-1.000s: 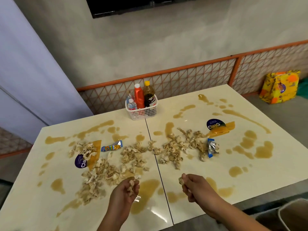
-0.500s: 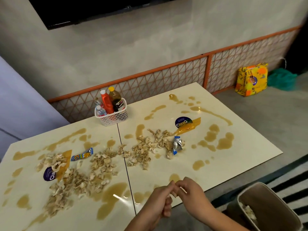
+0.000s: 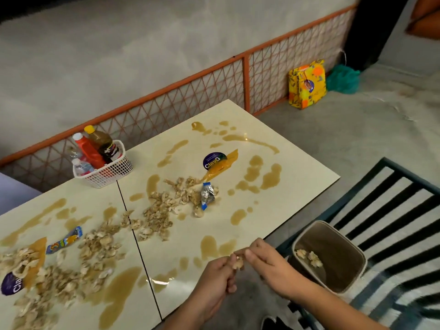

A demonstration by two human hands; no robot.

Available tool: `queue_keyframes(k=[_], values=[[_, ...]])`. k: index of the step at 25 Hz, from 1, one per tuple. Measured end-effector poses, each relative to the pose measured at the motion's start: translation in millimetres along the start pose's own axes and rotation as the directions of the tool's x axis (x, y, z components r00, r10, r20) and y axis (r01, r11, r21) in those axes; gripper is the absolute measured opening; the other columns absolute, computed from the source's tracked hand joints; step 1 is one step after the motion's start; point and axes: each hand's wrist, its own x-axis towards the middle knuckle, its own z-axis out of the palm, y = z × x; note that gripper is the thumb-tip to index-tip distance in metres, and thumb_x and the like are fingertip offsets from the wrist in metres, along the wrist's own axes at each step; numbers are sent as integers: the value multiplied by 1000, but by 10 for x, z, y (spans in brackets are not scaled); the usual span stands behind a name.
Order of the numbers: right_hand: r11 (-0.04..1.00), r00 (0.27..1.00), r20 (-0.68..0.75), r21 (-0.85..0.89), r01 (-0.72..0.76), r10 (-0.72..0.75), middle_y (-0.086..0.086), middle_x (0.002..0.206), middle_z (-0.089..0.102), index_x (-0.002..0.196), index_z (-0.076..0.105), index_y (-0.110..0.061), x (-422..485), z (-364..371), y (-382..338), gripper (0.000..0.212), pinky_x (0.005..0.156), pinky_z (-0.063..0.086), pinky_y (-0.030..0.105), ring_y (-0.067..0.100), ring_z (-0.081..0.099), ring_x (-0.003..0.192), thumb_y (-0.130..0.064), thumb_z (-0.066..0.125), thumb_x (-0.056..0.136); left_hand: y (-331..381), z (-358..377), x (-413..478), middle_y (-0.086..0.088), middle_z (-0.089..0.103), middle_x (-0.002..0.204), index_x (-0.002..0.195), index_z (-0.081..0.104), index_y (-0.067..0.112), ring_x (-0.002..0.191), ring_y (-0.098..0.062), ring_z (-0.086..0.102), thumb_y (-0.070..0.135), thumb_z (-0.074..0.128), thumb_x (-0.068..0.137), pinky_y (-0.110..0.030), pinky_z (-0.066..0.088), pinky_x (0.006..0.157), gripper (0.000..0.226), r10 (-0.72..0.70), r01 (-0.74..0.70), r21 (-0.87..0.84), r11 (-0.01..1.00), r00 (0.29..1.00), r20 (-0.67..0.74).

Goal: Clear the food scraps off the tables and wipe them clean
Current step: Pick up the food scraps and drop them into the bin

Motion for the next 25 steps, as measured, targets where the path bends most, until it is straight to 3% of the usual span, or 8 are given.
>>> queue_keyframes(k=[4,6,8,12,16,18,21,25], values=[[892,902,-212,346,-290,376,10,96,55,127,65,-31,-210,-103,390,45,65,41,18,12,52,74,-2,38,104,70,110,111,0,29,56,85,63,1,49,-11,31,25,54,101,-22,25,45,30,-12,12,17,1000,1000,-23],[699,742,-240,594,-398,626,14,93,51,135,58,-17,-305,-239,685,46,59,40,23,20,46,70,4,34,103,103,124,169,1,29,55,93,61,-1,48,-11,31,25,53,102,-22,26,44,29,-19,20,37,999,999,-40],[460,575,-205,820,-341,792,18,97,55,142,50,-9,-402,-389,927,44,62,44,29,21,49,70,5,37,103,113,136,223,2,30,53,95,60,-2,47,-11,31,25,52,102,-22,27,44,29,-22,24,47,999,998,-51],[277,445,-192,952,-134,875,22,132,56,154,32,-20,-454,-707,1301,51,75,56,40,31,64,102,-12,47,106,44,198,346,3,31,52,91,62,-3,46,-11,29,25,51,103,-23,25,45,32,-64,72,111,991,995,-80],[255,381,-131,920,-297,915,13,146,45,155,21,-36,-437,-915,1360,63,74,52,49,39,54,119,-38,54,101,-50,319,356,4,27,56,80,66,8,50,-12,26,32,56,100,-26,21,49,33,-68,78,253,964,996,-50],[315,454,-113,861,-399,884,14,135,52,152,31,-27,-468,-899,1238,57,81,51,47,36,55,116,-30,56,101,-63,400,352,3,27,57,78,66,12,50,-13,26,40,61,96,-27,21,50,33,-52,57,351,935,998,-24],[347,719,151,797,-495,678,15,117,62,134,56,-13,-490,-760,824,41,80,52,40,30,61,99,-32,63,98,-73,542,366,1,39,59,70,66,14,56,-14,35,55,67,86,-30,24,57,44,31,-50,501,864,998,46],[406,890,196,835,-371,411,14,96,66,110,71,-4,-363,-450,523,22,71,51,34,23,60,79,-21,65,97,-20,740,399,8,68,62,72,79,20,61,0,55,35,69,91,-18,38,60,26,151,-162,541,825,986,64]])
